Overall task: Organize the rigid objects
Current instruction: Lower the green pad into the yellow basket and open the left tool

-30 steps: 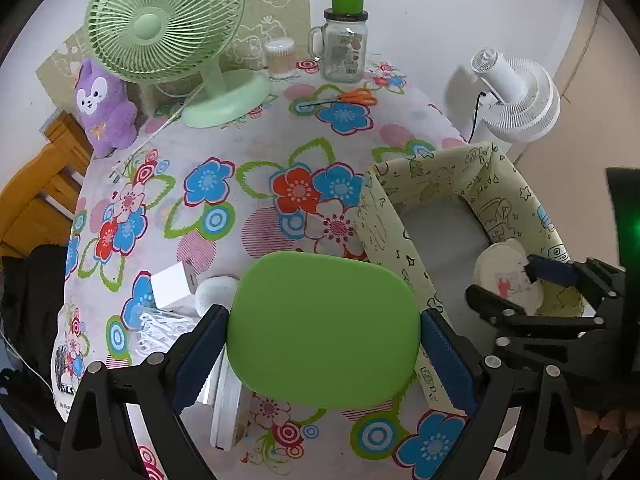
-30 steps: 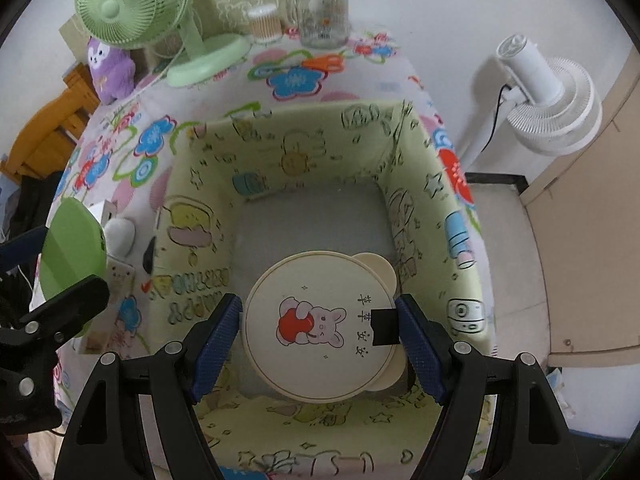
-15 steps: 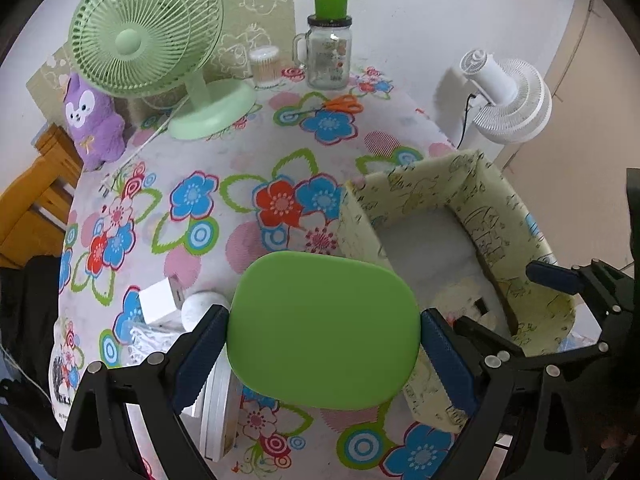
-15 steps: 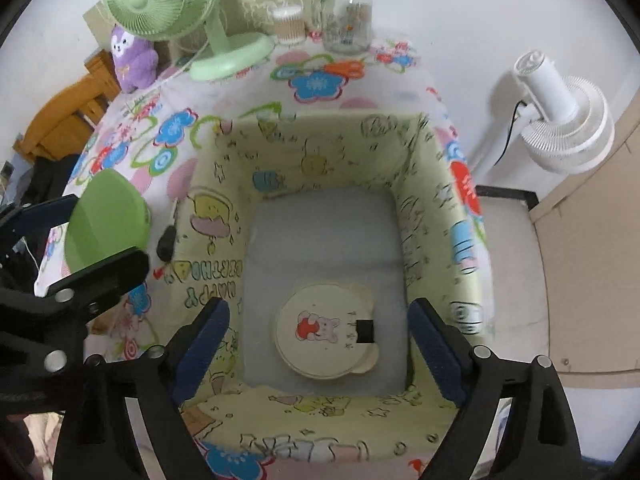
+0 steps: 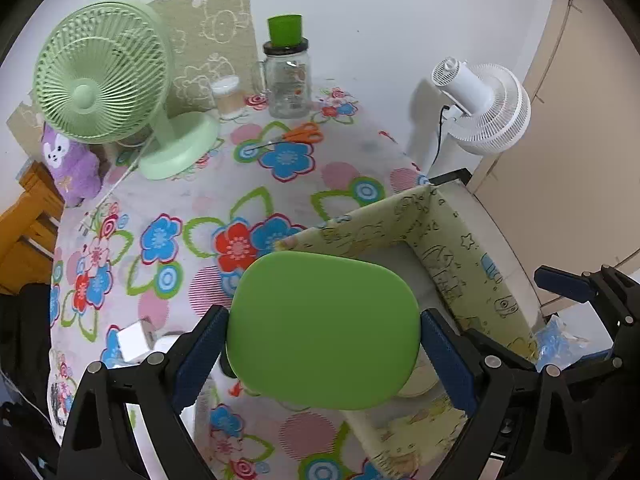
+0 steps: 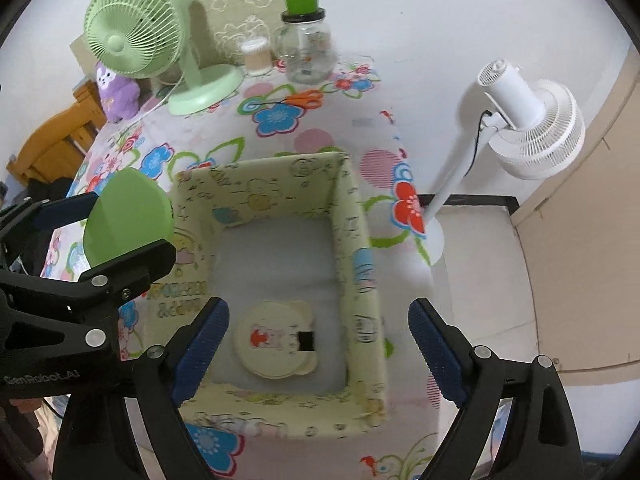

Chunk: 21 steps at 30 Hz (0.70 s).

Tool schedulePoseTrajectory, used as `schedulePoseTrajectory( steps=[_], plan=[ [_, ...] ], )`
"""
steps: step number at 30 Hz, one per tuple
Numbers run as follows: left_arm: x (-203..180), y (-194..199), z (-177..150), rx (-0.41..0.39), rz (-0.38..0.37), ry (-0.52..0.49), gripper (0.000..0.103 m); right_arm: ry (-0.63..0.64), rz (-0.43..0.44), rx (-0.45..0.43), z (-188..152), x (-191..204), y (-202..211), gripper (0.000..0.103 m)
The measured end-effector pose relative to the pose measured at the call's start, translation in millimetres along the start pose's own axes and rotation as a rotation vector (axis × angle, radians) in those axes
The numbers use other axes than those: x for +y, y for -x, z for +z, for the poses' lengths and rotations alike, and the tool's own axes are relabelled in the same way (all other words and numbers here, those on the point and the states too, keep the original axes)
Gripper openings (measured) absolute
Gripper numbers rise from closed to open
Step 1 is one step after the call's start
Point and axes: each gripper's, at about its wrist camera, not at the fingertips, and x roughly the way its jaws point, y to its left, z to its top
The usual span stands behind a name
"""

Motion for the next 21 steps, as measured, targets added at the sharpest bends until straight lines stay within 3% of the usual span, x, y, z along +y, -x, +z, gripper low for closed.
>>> schedulePoseTrajectory(
  steps=[21],
  plan=[
    [-41.7,-74.4,31.2,0.121,-0.020,0.006,0.096,-0.078,-0.025,0.054,4.4,-63.9,-31.8,0.093]
  ],
)
